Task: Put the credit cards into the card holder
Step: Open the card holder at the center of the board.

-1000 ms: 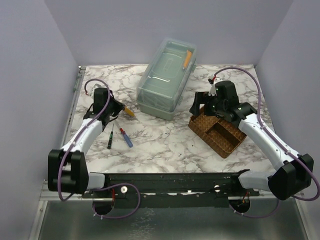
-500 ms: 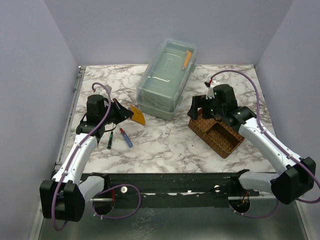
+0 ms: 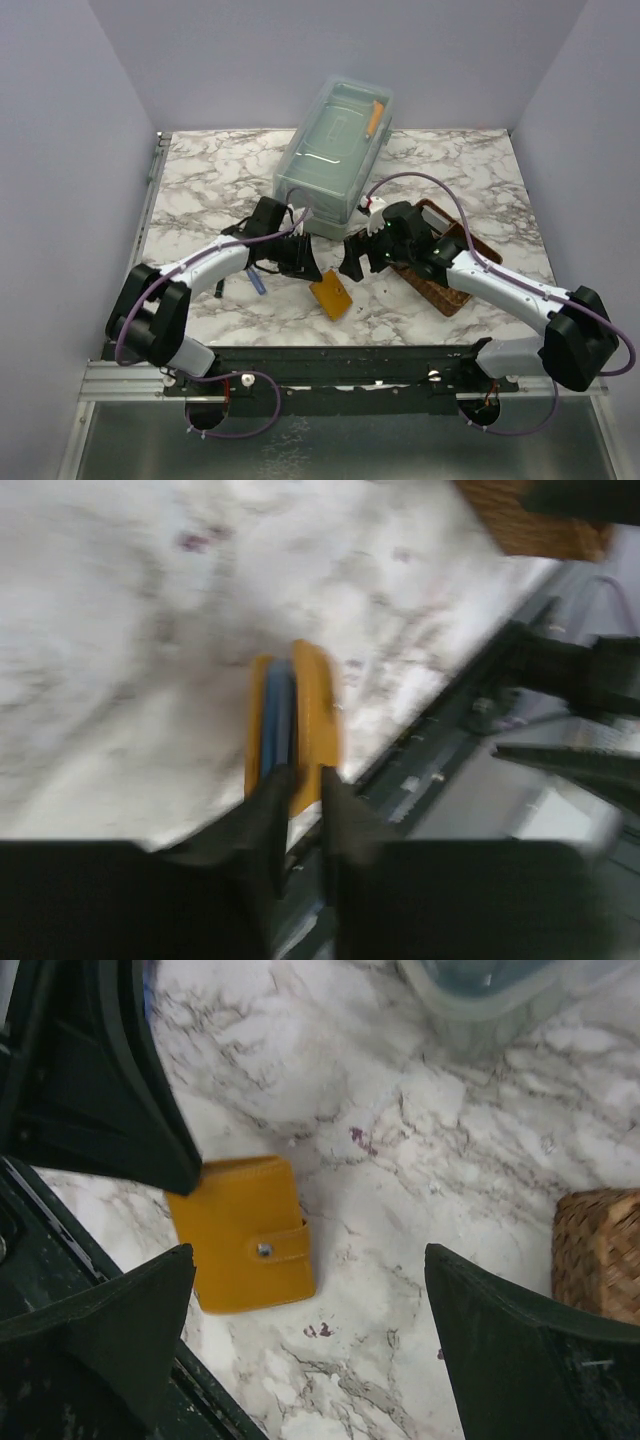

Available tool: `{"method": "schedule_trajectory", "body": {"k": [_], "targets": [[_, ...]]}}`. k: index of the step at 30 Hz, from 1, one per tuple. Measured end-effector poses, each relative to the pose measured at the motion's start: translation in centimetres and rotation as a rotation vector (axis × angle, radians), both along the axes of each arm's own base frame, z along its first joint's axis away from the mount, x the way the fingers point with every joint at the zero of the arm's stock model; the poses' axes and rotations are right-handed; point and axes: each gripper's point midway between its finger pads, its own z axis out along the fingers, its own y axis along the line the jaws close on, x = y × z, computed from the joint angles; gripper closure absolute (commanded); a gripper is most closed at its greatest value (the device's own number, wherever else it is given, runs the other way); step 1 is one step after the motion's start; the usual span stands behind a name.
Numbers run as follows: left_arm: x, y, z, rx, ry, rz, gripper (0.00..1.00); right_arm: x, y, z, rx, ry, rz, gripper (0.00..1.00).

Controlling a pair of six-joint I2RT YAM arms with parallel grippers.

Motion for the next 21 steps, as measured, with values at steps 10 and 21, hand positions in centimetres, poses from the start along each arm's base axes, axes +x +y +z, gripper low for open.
{"method": "schedule_trajectory", "body": {"k": [10, 21], "targets": [[5.1, 4.9, -2.6, 0.369, -0.032, 0.224, 0.7, -1.5, -0.4, -6.1, -0.032, 0.129, -0.024, 0.19], [1.8, 2.0, -4.7, 0.07, 0.159, 0.361, 1.0, -2.3, 3.0, -8.7, -0.116, 0.04, -0.1, 0.36]]}}
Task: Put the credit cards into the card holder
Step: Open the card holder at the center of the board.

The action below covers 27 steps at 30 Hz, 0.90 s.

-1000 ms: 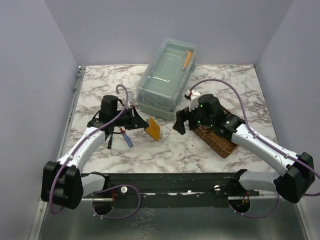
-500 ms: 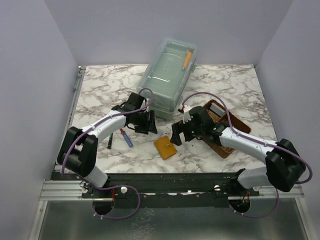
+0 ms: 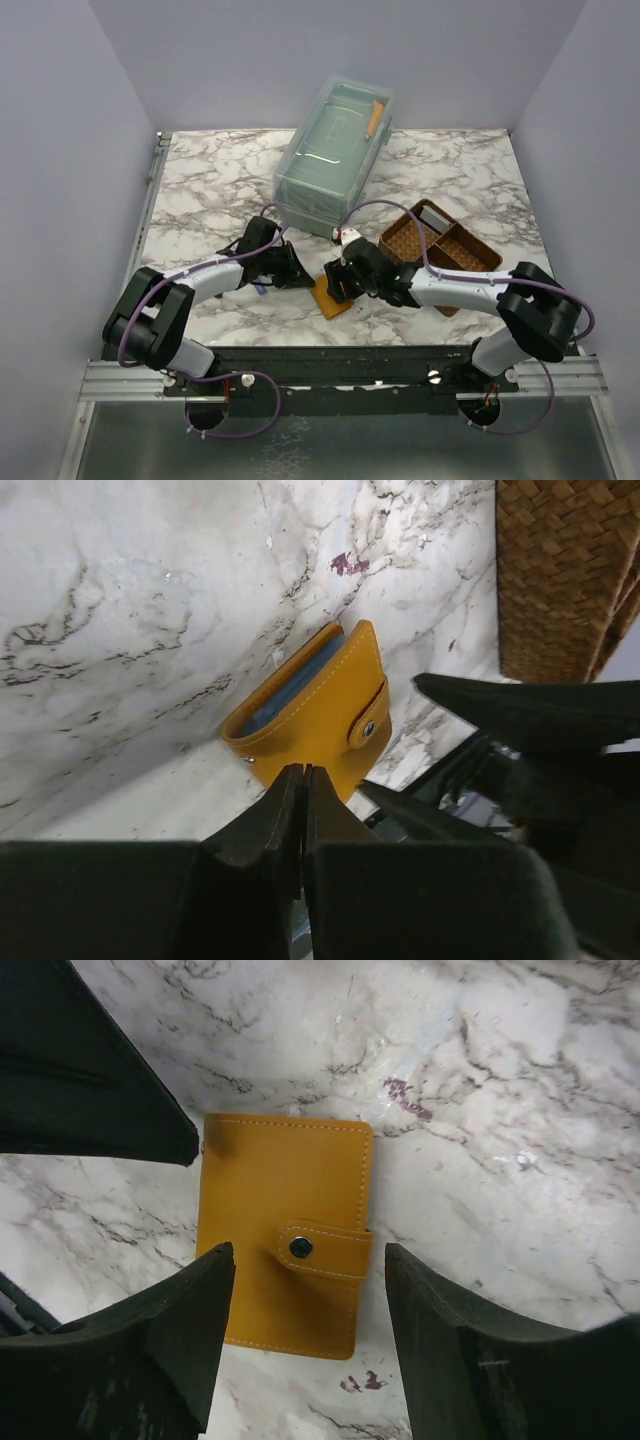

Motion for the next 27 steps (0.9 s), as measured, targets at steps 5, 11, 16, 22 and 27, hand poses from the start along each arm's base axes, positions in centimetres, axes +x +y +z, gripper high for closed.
{"method": "schedule_trajectory", "body": {"k": [5, 11, 16, 22, 27], "targets": [[-0.2, -0.8, -0.9, -0.074, 0.05, 0.037, 1.0, -0.7, 0.9, -2.7, -0.106, -0.023, -0.009, 0.44], [0.5, -1.5, -1.1, -0.11, 0.067, 0.05, 1.0, 0.5, 1.9, -2.6, -0.137, -0.082, -0.066, 0.66], [0.6, -1.6, -2.3, -0.073, 0.135, 0.061, 1.0, 0.7, 1.5, -2.5, -0.12, -0.075, -0.133, 0.74], [0.7, -1.7, -2.4, -0.034, 0.171, 0.054, 1.0, -0.2, 0.3, -2.3, -0.035, -0.024, -0.207, 0.84], [0.9, -1.3, -2.7, 0.005, 0.167, 0.058, 1.0, 0.2, -1.3, -2.2, 0.085, 0.086, -0.286, 0.86]]}}
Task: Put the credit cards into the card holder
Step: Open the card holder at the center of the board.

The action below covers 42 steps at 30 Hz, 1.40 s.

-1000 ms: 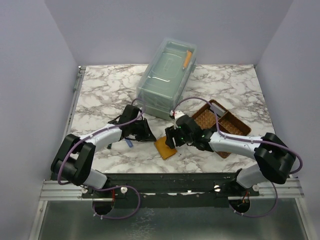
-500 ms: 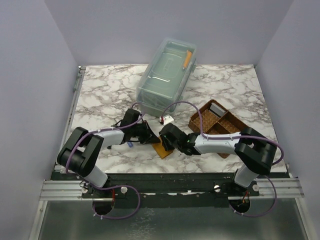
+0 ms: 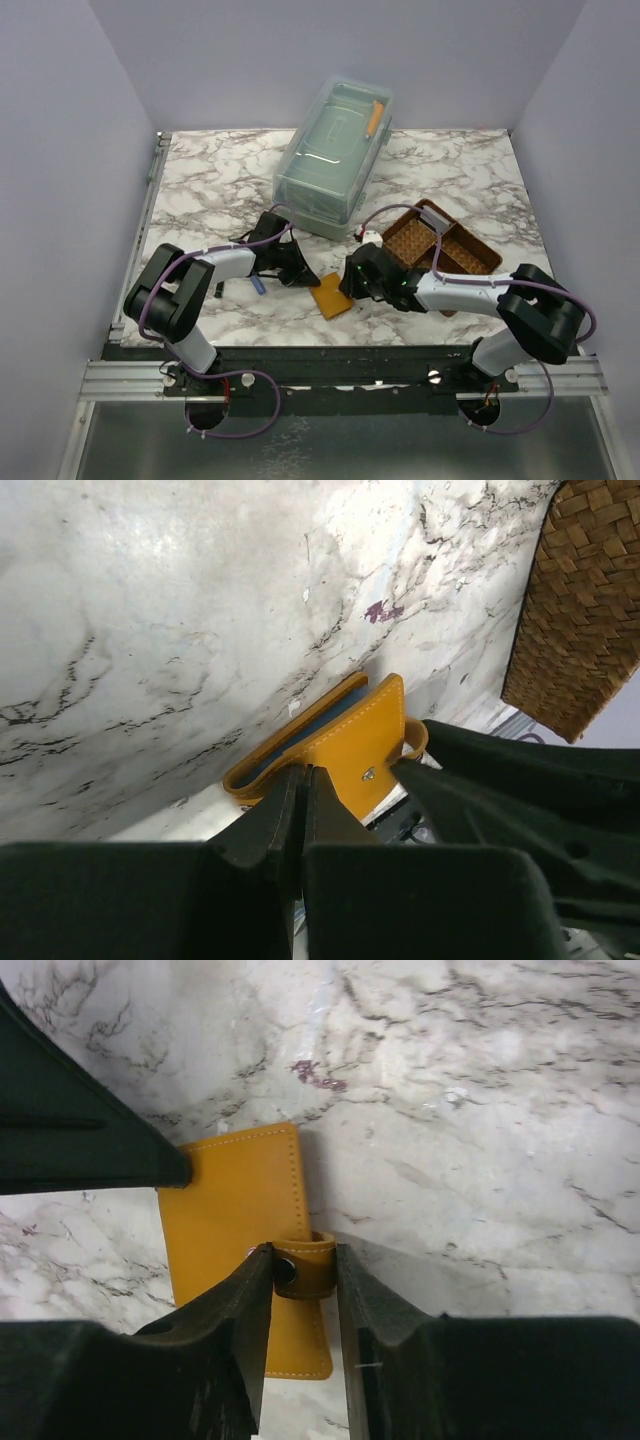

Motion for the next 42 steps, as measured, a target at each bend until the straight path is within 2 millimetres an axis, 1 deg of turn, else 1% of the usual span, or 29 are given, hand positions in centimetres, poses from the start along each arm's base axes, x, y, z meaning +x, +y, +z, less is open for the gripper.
{"method": "schedule_trajectory", "body": {"k": [2, 3, 6, 7, 10, 12, 14, 16, 17, 19, 20, 22, 25, 27, 29, 34, 36, 38, 42], "targets": [[0.0, 0.1, -0.1, 0.006, 0.0, -0.002, 1.0, 0.0, -0.5, 0.3, 0.036, 0.023, -0.016, 0.86], [0.0, 0.1, -0.1, 0.008, -0.001, -0.003, 1.0, 0.1, -0.7, 0.6, 0.057, 0.031, -0.028, 0.83], [0.0, 0.2, -0.1, 0.012, -0.009, -0.014, 1.0, 0.1, -0.5, 1.4, 0.107, 0.044, -0.022, 0.6], [0.0, 0.2, -0.1, 0.013, -0.01, -0.016, 1.0, 0.0, -0.4, 1.5, 0.109, 0.047, -0.015, 0.56], [0.0, 0.2, 0.0, 0.018, -0.024, -0.035, 1.0, 0.0, -0.6, 1.7, 0.049, 0.039, -0.004, 0.5], [-0.1, 0.3, 0.1, 0.024, -0.035, -0.048, 1.0, 0.5, -0.8, 2.1, -0.026, 0.013, -0.011, 0.45], [-0.2, 0.5, 0.1, 0.03, -0.044, -0.059, 1.0, 0.8, -0.4, 3.1, -0.096, -0.021, -0.001, 0.39], [-0.3, 0.6, 0.1, 0.035, -0.047, -0.065, 1.0, 0.6, 0.6, 3.9, -0.123, -0.042, 0.035, 0.27], [-0.3, 0.6, 0.1, 0.036, -0.048, -0.066, 1.0, 0.5, 1.1, 4.2, -0.134, -0.051, 0.06, 0.23], [-0.3, 0.6, 0.1, 0.037, -0.05, -0.07, 1.0, 0.2, 1.7, 4.3, -0.15, -0.058, 0.092, 0.21], [-0.3, 0.6, 0.0, 0.037, -0.051, -0.071, 1.0, 0.2, 1.8, 4.0, -0.167, -0.056, 0.099, 0.22], [-0.3, 0.6, 0.0, 0.037, -0.052, -0.072, 1.0, 0.4, 1.5, 2.9, -0.216, -0.044, 0.094, 0.27], [-0.3, 0.6, 0.0, 0.037, -0.052, -0.072, 1.0, 0.3, 0.4, 0.8, -0.299, -0.013, 0.088, 0.35], [-0.4, 0.6, 0.0, 0.037, -0.052, -0.072, 1.0, 0.1, -0.2, 0.2, -0.32, -0.005, 0.09, 0.5], [-0.4, 0.6, 0.0, 0.037, -0.052, -0.072, 1.0, 0.1, -0.3, 0.1, -0.325, -0.008, 0.093, 0.66], [-0.4, 0.6, 0.0, 0.037, -0.05, -0.073, 1.0, 0.4, -0.4, 0.2, -0.329, -0.025, 0.081, 0.89], [-0.4, 0.6, 0.0, 0.037, -0.052, -0.074, 1.0, 0.4, -0.5, 0.4, -0.327, -0.029, 0.08, 0.95], [-0.4, 0.6, 0.1, 0.038, -0.056, -0.078, 0.94, 0.4, -0.5, 0.8, -0.318, -0.036, 0.077, 0.99], [-0.5, 0.9, 0.5, 0.047, -0.076, -0.088, 0.71, 0.3, -0.7, 2.8, -0.289, -0.057, 0.074, 1.0]]}}
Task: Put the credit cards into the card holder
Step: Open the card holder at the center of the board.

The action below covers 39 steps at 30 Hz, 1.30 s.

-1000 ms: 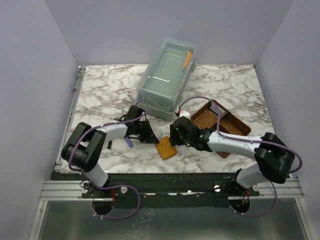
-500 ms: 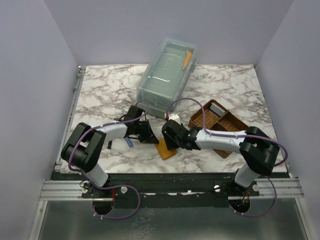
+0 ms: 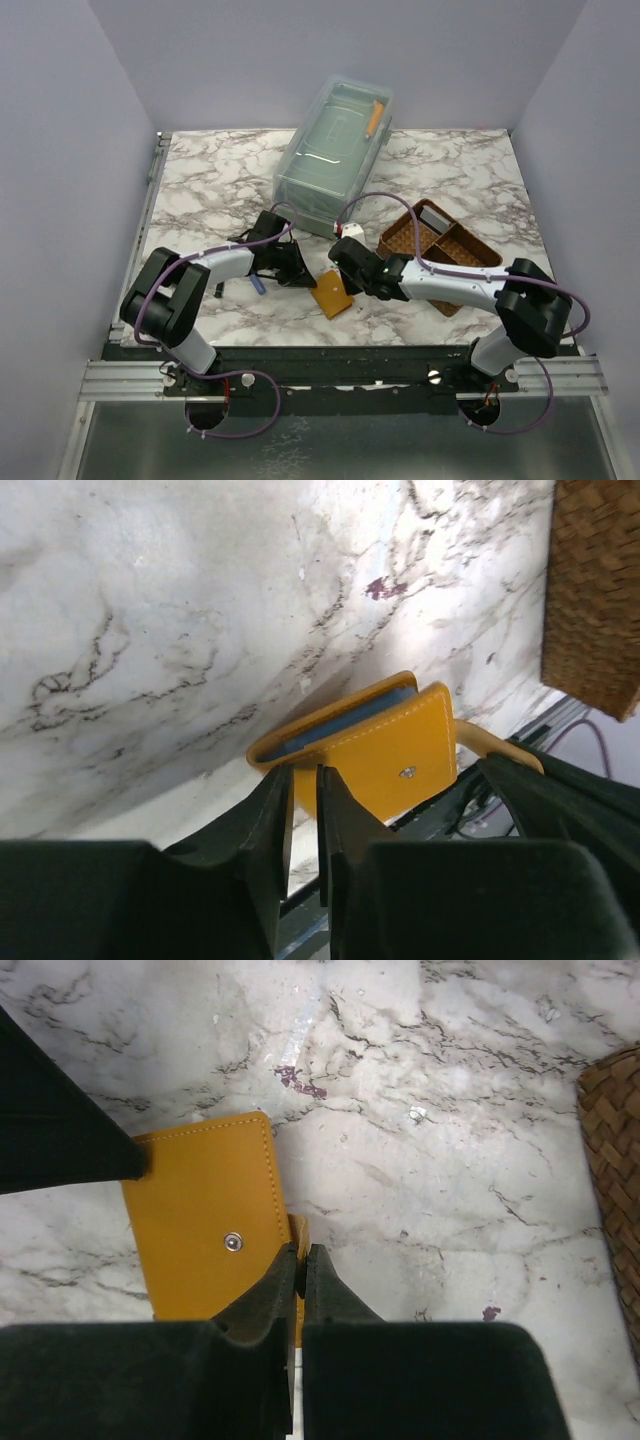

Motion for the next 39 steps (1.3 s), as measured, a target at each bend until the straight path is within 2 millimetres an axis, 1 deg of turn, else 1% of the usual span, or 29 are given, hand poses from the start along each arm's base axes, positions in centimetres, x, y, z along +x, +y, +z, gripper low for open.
{"method": "schedule_trajectory", "body": {"k": [3, 5, 8, 10, 12, 16, 19, 26, 34, 36, 39], "targets": [[0.3, 0.2, 0.9, 0.005, -0.038, 0.008, 0.6, 0.2, 0.2, 2.0, 0.034, -0.028, 0.009, 0.99], [0.5, 0.3, 1.4, 0.007, -0.058, 0.02, 0.51, 0.4, 0.7, 2.9, 0.051, -0.043, 0.026, 1.0], [0.5, 0.6, 2.2, 0.003, -0.086, 0.039, 0.39, 0.3, 1.2, 3.2, 0.062, -0.038, 0.052, 1.0], [0.2, 0.9, 2.9, -0.004, -0.107, 0.052, 0.35, 0.0, 1.7, 3.3, 0.076, -0.027, 0.071, 1.0], [-0.1, 1.2, 3.5, -0.013, -0.128, 0.065, 0.28, -0.2, 2.2, 3.4, 0.1, -0.016, 0.092, 0.99], [-0.4, 1.4, 5.3, -0.052, -0.162, 0.097, 0.13, -0.7, 3.3, 4.6, 0.166, -0.008, 0.129, 1.0], [-0.4, 1.3, 5.4, -0.065, -0.133, 0.122, 0.12, -0.8, 3.8, 5.7, 0.209, -0.018, 0.141, 1.0], [-1.2, 1.3, 2.8, -0.042, 0.009, 0.16, 0.12, -0.8, 4.0, 6.3, 0.234, -0.024, 0.136, 1.0], [-1.3, 1.3, 2.6, -0.039, 0.028, 0.167, 0.12, -0.6, 3.7, 6.1, 0.241, -0.024, 0.094, 1.0], [-1.3, 1.3, 2.3, -0.035, 0.034, 0.167, 0.16, -0.5, 3.5, 5.9, 0.237, -0.025, 0.074, 1.0], [-1.5, 1.3, 1.9, -0.03, 0.047, 0.162, 0.25, -0.3, 2.9, 5.6, 0.23, -0.023, 0.027, 1.0]]}}
